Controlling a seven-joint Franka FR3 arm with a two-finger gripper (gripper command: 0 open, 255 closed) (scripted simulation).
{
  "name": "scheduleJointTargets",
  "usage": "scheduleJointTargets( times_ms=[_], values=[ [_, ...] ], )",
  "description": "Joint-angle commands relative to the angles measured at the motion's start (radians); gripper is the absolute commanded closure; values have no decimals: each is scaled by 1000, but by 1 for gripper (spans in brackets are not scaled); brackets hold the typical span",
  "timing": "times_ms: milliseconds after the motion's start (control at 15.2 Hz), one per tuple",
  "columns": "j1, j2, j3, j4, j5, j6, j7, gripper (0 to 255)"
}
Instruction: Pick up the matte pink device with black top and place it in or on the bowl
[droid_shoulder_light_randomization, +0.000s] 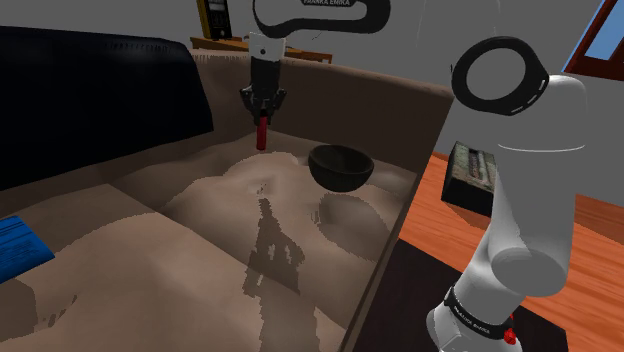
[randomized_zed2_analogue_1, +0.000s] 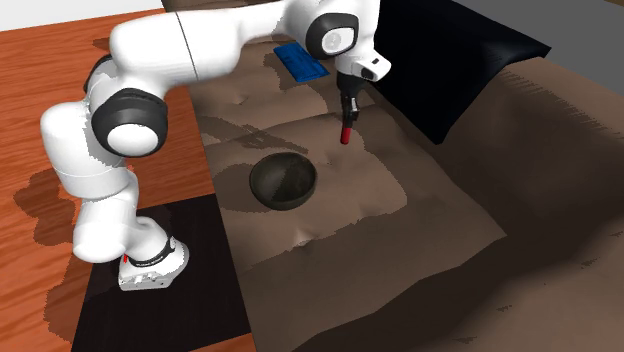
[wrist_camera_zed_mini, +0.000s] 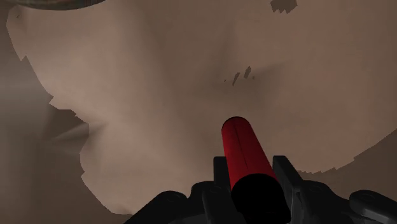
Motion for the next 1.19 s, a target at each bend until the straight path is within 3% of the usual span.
scheduleJointTargets(
  times_ms=[0, 726, 1122],
  values=[
    [2, 12, 0, 42, -2, -31, 0, 255],
    [23, 91, 0, 317, -16, -226, 0, 255],
    [52, 206, -4, 593, -36, -388, -3, 255]
  ],
)
